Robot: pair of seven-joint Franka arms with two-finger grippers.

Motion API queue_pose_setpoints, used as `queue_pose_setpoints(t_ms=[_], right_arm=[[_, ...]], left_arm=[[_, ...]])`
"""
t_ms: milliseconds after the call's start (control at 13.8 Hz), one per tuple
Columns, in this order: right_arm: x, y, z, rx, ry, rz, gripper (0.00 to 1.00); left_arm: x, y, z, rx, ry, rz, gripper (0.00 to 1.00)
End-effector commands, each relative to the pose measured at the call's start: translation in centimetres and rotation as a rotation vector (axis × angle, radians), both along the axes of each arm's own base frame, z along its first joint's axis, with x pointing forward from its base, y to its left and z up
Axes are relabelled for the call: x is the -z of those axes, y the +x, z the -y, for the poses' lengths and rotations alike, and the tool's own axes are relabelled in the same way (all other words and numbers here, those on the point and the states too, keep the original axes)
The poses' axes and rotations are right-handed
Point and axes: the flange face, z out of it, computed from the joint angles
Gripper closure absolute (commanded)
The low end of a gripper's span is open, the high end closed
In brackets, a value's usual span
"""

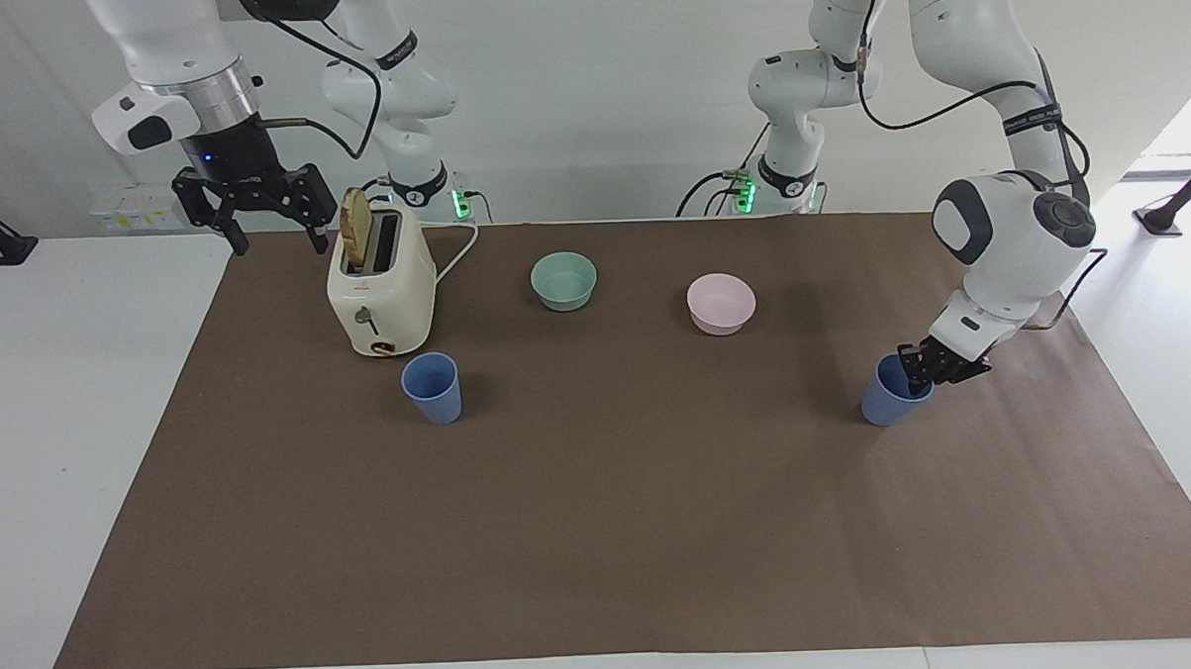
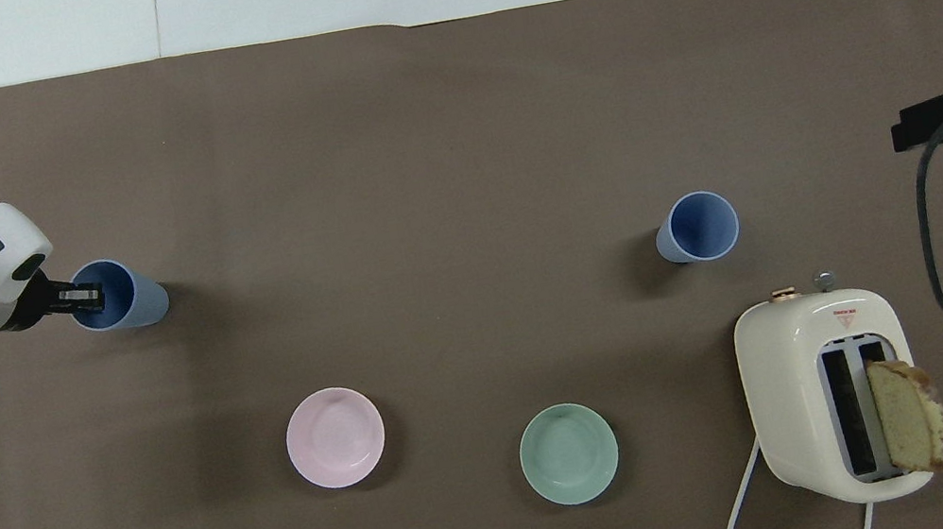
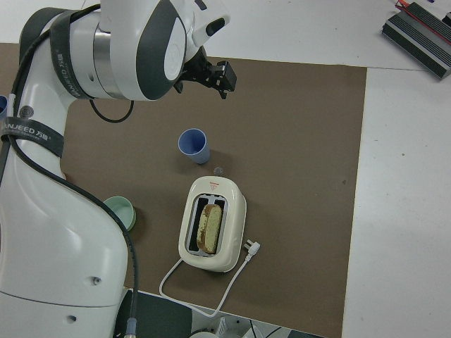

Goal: Stack blue cups with both arms
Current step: 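Reach the left gripper to the nearer blue cup and grasp it, then carry the blue cup with the left gripper toward the table center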

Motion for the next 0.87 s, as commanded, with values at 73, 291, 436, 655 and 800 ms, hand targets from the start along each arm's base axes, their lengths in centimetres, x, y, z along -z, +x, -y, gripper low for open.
queue_pose_setpoints(t_ms=[73,291,436,655,800], right_arm=[[-0.2,-0.4,0.2,0.022,-0.003,-0.006,0.0],[-0.2,-0.4,0.2,0.022,-0.003,-0.006,0.0],[-0.2,-0.4,0.2,0.022,-0.003,-0.006,0.0],[-0.2,-0.4,0.2,0.022,-0.003,-0.006,0.0],[-0.2,-0.4,0.2,0.022,-0.003,-0.006,0.0]], left_arm=[[-0.6,-0.5,0.6,0.004,-0.013,-0.009,1.0],[-2.8,-0.9,2.3,0.024,-0.017,-0.012,1.0],[-3.3,-1.1,6.5,0.018,-0.02,-0.012,1.0],[-3.4,-1.9,13.7,-0.014,-0.027,-0.001,1.0],[-3.0,-2.8,18.9,-0.047,-0.038,0.01,1.0]])
